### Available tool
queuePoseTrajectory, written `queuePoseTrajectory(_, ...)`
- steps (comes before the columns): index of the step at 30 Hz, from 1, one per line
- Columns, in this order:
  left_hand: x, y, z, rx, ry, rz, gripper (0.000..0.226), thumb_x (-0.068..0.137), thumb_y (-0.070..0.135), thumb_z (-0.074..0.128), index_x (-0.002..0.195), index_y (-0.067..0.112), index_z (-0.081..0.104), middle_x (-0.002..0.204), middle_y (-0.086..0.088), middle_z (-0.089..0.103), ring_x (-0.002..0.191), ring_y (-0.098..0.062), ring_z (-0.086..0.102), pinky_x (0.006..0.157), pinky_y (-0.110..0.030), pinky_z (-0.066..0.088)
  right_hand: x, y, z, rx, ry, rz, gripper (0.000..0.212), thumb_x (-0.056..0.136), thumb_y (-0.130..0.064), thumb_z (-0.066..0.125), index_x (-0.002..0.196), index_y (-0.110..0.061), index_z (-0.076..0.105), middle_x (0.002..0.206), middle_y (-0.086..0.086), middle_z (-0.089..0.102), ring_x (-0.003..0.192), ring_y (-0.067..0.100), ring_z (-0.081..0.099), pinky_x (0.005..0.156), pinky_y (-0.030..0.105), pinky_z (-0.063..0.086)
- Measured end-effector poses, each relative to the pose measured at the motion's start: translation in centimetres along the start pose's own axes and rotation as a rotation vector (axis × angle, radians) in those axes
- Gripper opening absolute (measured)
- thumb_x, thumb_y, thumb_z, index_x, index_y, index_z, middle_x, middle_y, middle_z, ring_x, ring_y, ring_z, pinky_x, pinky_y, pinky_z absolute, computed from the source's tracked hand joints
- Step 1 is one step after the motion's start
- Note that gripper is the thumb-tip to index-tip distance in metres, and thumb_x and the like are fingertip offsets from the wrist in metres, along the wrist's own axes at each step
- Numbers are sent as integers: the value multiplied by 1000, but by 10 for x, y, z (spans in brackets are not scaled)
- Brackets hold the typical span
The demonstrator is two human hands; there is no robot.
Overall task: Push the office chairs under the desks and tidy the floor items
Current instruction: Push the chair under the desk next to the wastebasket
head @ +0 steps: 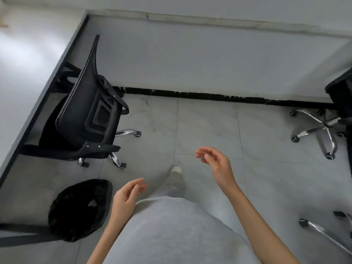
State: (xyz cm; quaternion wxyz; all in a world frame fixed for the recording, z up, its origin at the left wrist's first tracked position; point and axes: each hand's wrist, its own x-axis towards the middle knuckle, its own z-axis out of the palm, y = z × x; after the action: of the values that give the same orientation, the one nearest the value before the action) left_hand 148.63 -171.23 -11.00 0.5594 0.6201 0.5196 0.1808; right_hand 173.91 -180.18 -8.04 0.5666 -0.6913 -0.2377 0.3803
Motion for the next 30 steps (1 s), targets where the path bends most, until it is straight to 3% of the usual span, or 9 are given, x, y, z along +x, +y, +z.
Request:
queuePoseTrajectory(3,81,53,24,9,-36,67,21,92,11,50,94,27,63,86,18,72,80,-7,68,78,-21,51,53,-6,-13,-25,28,69,30,92,4,45,94,-19,64,95,1,70,86,9,68,81,23,50)
queuePoseTrajectory(7,172,126,47,32,-83,138,25,93,5,48,96,24,63,79,23,71,78,0,67,70,-6,44,114,-18,-32,-98,21,130,28,92,2,48,96,-19,66,97,2,71,91,13,68,84,27,52)
queuePoseTrajectory(14,278,198,65,14,41,191,22,94,6,46,102,19,63,87,6,70,80,-1,66,68,-6,42,263,-60,-26,-175,-180,125,28,92,4,46,95,-16,66,96,5,71,87,11,68,77,16,52)
queuePoseTrajectory(19,306,189,60,-107,355,23,28,93,2,48,98,25,63,82,13,71,79,-3,66,72,-11,46,384,-106,32,-286,-565,34,31,91,4,46,94,-20,65,93,1,71,86,8,68,76,16,51)
queuePoseTrajectory(24,298,188,59,-311,836,-187,21,81,22,46,92,30,63,81,21,71,76,-4,67,72,-12,48,458,-160,123,-365,-992,-108,30,91,5,46,96,-17,65,92,0,71,87,12,67,83,24,51)
queuePoseTrajectory(27,286,189,55,-323,1018,-278,21,81,24,46,93,32,61,83,25,70,77,-1,66,71,-10,47,475,-185,181,-383,-1179,-233,30,88,1,48,93,-23,65,89,-6,71,86,14,67,83,27,52)
queuePoseTrajectory(30,277,187,35,-257,1184,-343,20,89,11,50,98,25,62,83,17,71,81,6,63,73,-4,44,479,-202,236,-471,-1278,-473,27,88,2,50,101,-16,65,98,-2,69,93,13,64,83,15,48)
